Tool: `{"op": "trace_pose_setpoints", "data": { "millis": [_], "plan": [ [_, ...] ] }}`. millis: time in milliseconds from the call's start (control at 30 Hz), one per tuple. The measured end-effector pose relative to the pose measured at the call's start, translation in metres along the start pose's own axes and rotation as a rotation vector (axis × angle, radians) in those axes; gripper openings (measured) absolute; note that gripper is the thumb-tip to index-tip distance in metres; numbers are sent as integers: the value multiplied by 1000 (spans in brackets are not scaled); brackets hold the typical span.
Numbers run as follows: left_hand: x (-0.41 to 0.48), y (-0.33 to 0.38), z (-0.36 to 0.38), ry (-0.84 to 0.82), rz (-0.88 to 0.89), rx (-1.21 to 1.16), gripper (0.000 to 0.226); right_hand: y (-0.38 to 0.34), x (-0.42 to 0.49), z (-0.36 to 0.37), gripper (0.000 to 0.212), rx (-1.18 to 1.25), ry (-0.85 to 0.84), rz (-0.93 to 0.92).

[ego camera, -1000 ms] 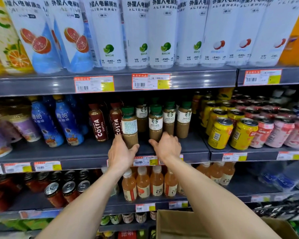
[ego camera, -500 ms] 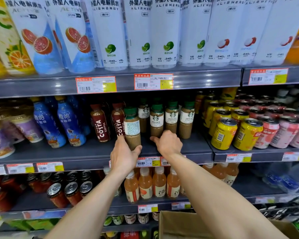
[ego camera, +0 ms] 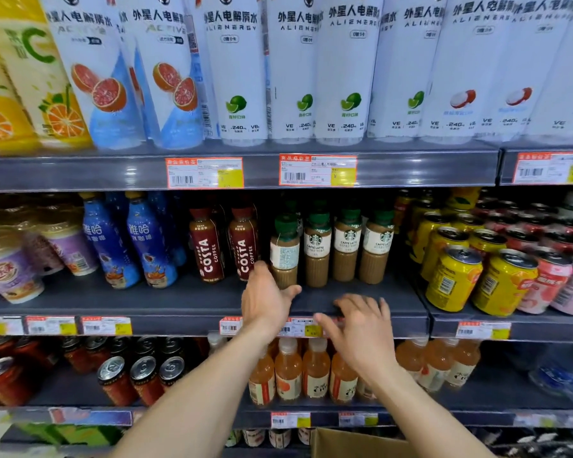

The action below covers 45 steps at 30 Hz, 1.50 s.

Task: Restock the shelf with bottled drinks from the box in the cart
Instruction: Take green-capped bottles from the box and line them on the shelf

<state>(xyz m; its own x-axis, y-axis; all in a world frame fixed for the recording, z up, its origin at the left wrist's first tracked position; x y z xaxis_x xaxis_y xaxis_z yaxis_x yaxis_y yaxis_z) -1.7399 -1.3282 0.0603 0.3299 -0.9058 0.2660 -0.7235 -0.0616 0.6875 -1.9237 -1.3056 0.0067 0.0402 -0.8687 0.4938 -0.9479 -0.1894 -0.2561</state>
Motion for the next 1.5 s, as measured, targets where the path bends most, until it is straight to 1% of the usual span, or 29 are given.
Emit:
{"op": "trace_pose_setpoints", "data": {
  "millis": [67, 133, 233, 333, 433, 500, 567, 633, 800, 900, 1100, 1267, 1367, 1500],
  "plan": [
    [4, 5, 7, 4, -2, -5, 67, 13, -10, 5, 59, -36, -17, -97],
    [7, 8, 10, 15, -3, -4, 69, 18, -12, 8, 57, -51, -19, -143],
    [7, 8, 14, 4, -19, -15, 70, 17, -9, 10, 52, -48, -28, -129],
    [8, 4, 14, -38, -42, -15, 60, 14, -11, 14, 50, -48, -10, -117],
    [13, -2, 16, -87, -13, 40, 50, 13, -12, 14, 49, -52, -2, -114],
    [17, -2, 17, -76, -35, 29, 54, 13, -11, 13, 49, -62, -3, -108],
    [20, 0, 20, -57, -71, 25, 66, 12, -11, 12, 49, -67, -2, -113],
    [22, 3, 23, -58, -82, 57, 74, 11, -12, 12, 48, -62, 2, -116],
    [27, -1, 28, -133, -103, 127, 63, 9, -11, 10, 49, -61, -14, -104],
    [29, -2, 28, -111, -102, 123, 60, 9, -11, 11, 49, -57, -12, -107],
    [33, 5, 32, -70, -104, 184, 69, 10, -11, 12, 50, -43, 0, -105],
    [34, 1, 34, -98, -118, 120, 57, 8, -10, 13, 54, -38, -6, -91],
    [34, -1, 35, -74, -96, 126, 51, 6, -10, 11, 55, -27, -9, -85],
    [33, 0, 40, -17, -63, 168, 60, 6, -8, 8, 59, -17, 15, -72]
  ]
}}
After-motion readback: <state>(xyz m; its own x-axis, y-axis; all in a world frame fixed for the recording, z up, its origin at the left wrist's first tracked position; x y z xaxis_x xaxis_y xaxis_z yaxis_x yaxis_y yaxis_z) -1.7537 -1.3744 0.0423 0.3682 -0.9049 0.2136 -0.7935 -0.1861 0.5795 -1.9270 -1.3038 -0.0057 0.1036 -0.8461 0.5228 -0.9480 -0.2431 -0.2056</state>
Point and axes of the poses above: each hand's wrist, its own x-axis towards the middle knuckle, its own z-axis out of the palm, y = z × x, the point moved 1 cm from there along x, towards the middle knuckle, and after that the axes turned 3 degrees about x, right-handed, at the moved point
